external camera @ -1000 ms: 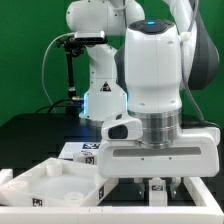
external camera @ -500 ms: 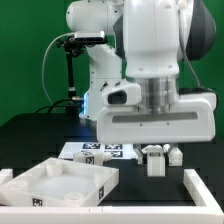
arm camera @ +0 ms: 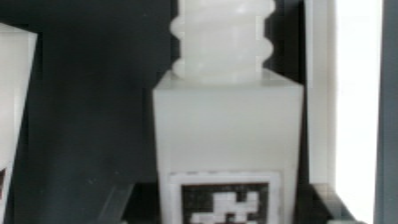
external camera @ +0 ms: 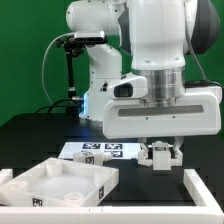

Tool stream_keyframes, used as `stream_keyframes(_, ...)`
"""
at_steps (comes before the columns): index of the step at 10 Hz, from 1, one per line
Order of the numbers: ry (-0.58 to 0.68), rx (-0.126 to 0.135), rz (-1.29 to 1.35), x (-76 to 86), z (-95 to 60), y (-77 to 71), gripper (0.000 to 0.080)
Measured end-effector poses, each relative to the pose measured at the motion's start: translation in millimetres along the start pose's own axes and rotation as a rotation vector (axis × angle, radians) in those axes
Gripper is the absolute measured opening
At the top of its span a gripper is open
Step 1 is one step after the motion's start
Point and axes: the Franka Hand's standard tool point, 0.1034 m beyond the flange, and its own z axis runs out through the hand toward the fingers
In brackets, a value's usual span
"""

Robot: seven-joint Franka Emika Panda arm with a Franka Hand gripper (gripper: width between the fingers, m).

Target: Assemble one leg

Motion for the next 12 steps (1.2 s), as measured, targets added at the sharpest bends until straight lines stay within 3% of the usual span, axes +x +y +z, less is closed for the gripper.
stream_keyframes(1, 0.022, 0.0, -0.022, -22.7, -4.5, -4.1, 0.0284)
stream_keyframes(2, 0.004, -0.008, -0.036, -51.6, -10.1, 9.5, 0.0284)
stream_keyframes(4, 0.012, -0.015, -0.038, -91.4, -15.1, 48.3, 0.0284)
stream_keyframes(5, 0.02, -0.021, -0.02, -100.1, -13.4, 44.6, 0.0284)
stream_keyframes(6, 0.034, -0.017, -0.027, -94.0, -14.9, 39.2, 0.0284)
stream_keyframes(10, 0.029, -0.017, -0.027, -95.8, -12.5, 40.8, 0.0284)
stream_keyframes(11, 0.038, -0.018, -0.047, -105.6, -8.7, 47.5, 0.0284)
stream_keyframes(12, 0.046, -0.024, -0.052, -126.8, -1.4, 57.4, 0.0284)
